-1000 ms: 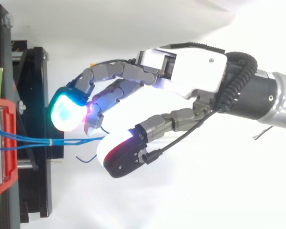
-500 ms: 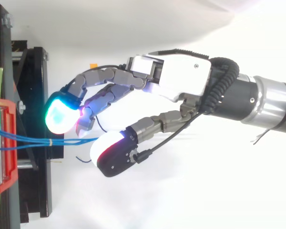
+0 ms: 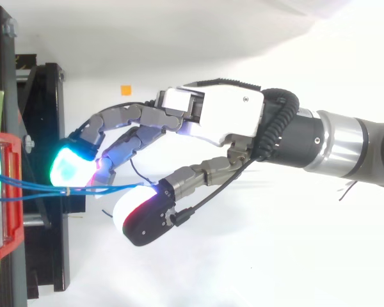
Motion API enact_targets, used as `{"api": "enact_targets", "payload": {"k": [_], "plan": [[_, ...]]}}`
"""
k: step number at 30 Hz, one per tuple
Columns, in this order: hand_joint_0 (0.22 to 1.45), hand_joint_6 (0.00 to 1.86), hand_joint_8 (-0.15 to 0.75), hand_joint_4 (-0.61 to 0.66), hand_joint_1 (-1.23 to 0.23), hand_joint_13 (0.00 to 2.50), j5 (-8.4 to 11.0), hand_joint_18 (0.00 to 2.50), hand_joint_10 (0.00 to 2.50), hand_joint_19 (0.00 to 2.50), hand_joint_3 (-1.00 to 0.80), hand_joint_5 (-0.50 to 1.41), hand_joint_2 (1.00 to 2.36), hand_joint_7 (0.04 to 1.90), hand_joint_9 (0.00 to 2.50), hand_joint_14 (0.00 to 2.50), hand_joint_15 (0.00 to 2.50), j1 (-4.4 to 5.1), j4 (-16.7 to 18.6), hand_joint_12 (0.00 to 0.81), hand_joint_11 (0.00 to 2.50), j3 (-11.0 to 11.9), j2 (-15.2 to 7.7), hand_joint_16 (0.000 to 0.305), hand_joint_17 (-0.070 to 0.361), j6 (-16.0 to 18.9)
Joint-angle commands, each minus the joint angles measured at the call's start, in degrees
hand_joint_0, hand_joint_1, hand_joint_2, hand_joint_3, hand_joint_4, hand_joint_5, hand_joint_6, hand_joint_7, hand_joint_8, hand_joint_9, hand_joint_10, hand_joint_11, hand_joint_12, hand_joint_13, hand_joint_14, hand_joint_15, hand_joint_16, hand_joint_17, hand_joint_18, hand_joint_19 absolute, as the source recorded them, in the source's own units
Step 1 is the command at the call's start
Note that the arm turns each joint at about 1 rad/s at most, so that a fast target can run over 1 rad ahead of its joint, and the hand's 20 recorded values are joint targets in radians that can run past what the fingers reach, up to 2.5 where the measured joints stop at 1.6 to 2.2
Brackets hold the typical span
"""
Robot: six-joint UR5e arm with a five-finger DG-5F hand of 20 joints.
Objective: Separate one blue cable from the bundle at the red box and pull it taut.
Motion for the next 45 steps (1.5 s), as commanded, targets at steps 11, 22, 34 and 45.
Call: {"api": "enact_targets", "payload": {"k": [11, 22, 34, 45], "plan": [[0.57, 0.5, 0.298, 0.25, -0.66, 0.76, -0.61, 0.6, 0.02, 0.42, -0.49, -0.19, 1.0, 0.87, 0.75, 0.02, 0.42, -0.07, 0.17, 0.351, 0.67, 0.11, -0.02, 0.038, 0.085, 0.58], [0.6, 0.5, 0.297, 0.25, -0.68, 0.77, -0.61, 0.61, 0.02, 0.45, -0.42, -0.18, 1.01, 0.9, 0.74, 0.02, 0.43, 0.55, 0.35, 0.351, 0.67, 0.64, -0.02, 0.038, 0.085, 3.22], [0.59, 0.5, 0.298, 0.26, -0.67, 0.78, -0.78, 0.62, 0.02, 0.46, -0.44, -0.17, 1.0, 0.95, 0.74, 0.02, 0.45, 0.55, 0.26, 0.356, 0.68, 0.9, -0.02, 0.039, 0.087, 3.4], [0.6, 0.5, 0.297, 0.26, -0.68, 0.79, -1.13, 0.62, 0.02, 0.47, -0.42, -0.16, 1.01, 0.97, 0.74, 0.02, 0.45, 0.63, 0.0, 0.355, 0.68, 0.9, -0.02, 0.039, 0.088, 4.98]]}}
